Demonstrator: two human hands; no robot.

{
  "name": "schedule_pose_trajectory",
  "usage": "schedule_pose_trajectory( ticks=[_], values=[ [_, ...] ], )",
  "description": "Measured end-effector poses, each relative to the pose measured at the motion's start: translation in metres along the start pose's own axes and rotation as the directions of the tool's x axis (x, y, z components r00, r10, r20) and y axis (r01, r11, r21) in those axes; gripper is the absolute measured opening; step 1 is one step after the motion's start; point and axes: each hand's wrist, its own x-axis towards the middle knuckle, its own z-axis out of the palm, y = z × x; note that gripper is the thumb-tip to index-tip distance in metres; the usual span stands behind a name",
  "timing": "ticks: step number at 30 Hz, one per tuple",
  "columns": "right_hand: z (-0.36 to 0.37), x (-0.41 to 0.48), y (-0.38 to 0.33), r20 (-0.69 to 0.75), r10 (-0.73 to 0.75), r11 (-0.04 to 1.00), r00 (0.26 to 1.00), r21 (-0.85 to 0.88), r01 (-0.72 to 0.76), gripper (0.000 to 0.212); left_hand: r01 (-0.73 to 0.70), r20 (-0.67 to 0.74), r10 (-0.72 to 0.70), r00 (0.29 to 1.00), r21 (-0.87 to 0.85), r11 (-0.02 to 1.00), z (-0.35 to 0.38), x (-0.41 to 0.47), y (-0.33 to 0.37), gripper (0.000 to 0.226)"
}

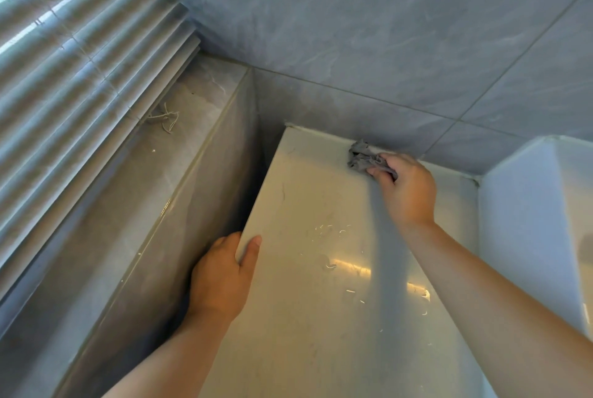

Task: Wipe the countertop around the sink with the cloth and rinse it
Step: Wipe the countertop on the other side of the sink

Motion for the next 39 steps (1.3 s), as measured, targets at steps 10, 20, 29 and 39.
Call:
schedule_pose_trajectory(
  ticks=[10, 20, 29, 39],
  values=[
    [-0.010, -0.077, -0.027, 0.087, -0.010, 0.989, 0.996, 0.151, -0.004, 0.025, 0.019, 0.020, -0.019, 1.000, 0.006, 1.000, 0.000, 0.001, 0.001, 0.050],
    [-0.058, -0.013, -0.008, 0.029, -0.011, 0.994, 1.000, 0.107, 0.007, 0.015, 0.017, 0.013, -0.017, 1.000, 0.002, 1.000, -0.001, 0.001, 0.002, 0.046],
    [-0.030, -0.003, 0.037, -0.034, 0.112, 0.991, 0.993, -0.067, -0.114, 0.023, 0.013, 0.001, -0.013, 1.000, -0.007, 1.000, 0.000, 0.001, 0.001, 0.042],
    [-0.022, -0.075, 0.003, -0.091, 0.144, 0.990, 0.985, 0.024, -0.142, 0.016, 0.000, -0.006, -0.001, 1.000, -0.014, 1.000, 0.000, 0.001, 0.002, 0.042]
  ],
)
